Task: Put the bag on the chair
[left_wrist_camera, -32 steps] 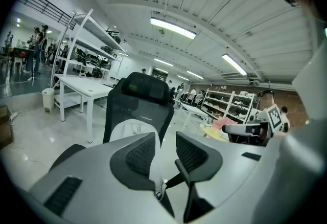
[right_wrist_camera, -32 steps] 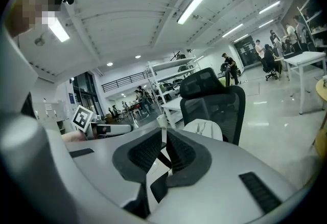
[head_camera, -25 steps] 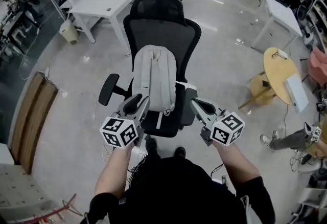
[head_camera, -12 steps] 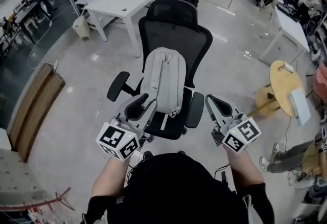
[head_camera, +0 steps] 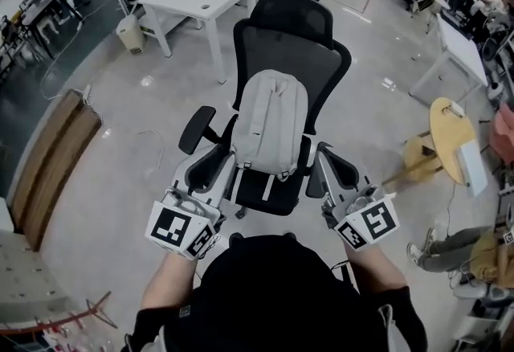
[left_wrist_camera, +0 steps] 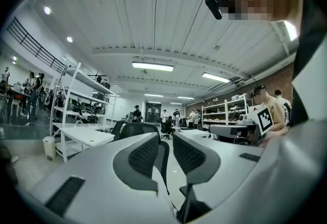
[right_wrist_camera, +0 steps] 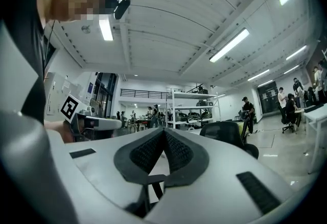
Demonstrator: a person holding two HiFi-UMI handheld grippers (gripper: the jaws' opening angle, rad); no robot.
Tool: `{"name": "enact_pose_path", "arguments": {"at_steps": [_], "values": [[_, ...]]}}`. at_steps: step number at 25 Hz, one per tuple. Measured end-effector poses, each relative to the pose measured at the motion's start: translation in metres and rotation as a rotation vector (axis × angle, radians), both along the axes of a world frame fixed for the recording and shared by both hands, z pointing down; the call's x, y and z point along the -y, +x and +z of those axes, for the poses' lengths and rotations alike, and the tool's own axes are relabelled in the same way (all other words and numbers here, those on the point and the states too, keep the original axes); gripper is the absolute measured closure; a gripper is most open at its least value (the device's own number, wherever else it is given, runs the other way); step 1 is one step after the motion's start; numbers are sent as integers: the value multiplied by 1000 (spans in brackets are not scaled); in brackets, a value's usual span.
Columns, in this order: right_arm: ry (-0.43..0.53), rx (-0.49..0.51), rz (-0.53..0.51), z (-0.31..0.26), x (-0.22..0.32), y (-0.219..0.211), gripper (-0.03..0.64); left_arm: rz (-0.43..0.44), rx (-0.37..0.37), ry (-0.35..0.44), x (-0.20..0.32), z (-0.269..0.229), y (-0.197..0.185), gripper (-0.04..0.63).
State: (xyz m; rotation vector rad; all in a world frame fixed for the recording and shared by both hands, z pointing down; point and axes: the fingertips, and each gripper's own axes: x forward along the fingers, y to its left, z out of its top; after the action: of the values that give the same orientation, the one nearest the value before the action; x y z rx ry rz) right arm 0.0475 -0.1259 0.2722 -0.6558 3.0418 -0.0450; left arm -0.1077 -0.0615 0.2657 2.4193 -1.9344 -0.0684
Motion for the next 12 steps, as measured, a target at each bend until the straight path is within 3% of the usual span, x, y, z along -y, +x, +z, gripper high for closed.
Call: {"name": "enact_pose_path", "arguments": {"at_steps": [6,12], "values": [[-19,-67,3,27,0,-17,588,-57,-37,-75,7,41,-26,508],[-27,-91,24,43,13,-8,588,-99,58,-141,10,64,-31,520]]}}
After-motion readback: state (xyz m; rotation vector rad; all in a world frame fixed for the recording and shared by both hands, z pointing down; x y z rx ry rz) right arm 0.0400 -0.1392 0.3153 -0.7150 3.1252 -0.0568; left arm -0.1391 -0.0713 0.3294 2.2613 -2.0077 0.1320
